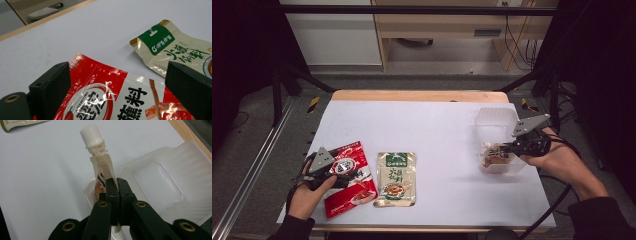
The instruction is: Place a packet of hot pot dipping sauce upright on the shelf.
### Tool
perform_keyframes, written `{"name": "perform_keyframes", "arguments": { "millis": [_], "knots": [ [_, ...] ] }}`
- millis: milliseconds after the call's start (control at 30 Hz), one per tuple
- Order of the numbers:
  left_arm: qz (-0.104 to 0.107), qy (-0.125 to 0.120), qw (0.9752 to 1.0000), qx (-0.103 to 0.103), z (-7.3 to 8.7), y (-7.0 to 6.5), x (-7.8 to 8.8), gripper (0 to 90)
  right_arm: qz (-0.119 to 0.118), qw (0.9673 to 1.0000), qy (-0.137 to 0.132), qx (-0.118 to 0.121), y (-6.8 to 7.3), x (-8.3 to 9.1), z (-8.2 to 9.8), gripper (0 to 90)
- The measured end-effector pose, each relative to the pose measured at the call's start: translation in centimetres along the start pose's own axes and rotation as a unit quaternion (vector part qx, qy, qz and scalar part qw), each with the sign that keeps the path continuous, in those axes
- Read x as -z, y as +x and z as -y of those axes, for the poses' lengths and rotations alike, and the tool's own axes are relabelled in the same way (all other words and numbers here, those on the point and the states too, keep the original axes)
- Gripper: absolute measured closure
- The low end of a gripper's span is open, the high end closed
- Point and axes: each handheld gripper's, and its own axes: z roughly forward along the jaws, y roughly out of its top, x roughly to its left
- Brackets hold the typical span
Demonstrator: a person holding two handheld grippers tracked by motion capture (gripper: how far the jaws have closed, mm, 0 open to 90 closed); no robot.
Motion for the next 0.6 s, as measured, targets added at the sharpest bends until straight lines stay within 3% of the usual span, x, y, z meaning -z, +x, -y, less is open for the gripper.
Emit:
{"name": "perform_keyframes", "arguments": {
  "millis": [367,500,567,600],
  "knots": [
    [0.003,0.002,1.0,-0.002,0.0,-0.1,0.0,6.6,0.01,0.9999,0.004,-0.009,0.0,0.5,1.1,84.5],
    [0.002,0.002,1.0,-0.002,0.0,-0.1,-0.1,6.7,0.018,0.9997,0.003,-0.015,0.1,0.8,1.3,69.6],
    [0.003,0.004,1.0,-0.003,0.0,-0.2,-0.1,6.6,0.023,0.9995,-0.004,-0.019,0.4,1.1,1.2,57.1],
    [0.002,0.004,1.0,-0.003,0.0,-0.2,-0.1,6.6,0.029,0.9993,-0.008,-0.022,0.5,1.2,1.0,45.7]
  ]
}}
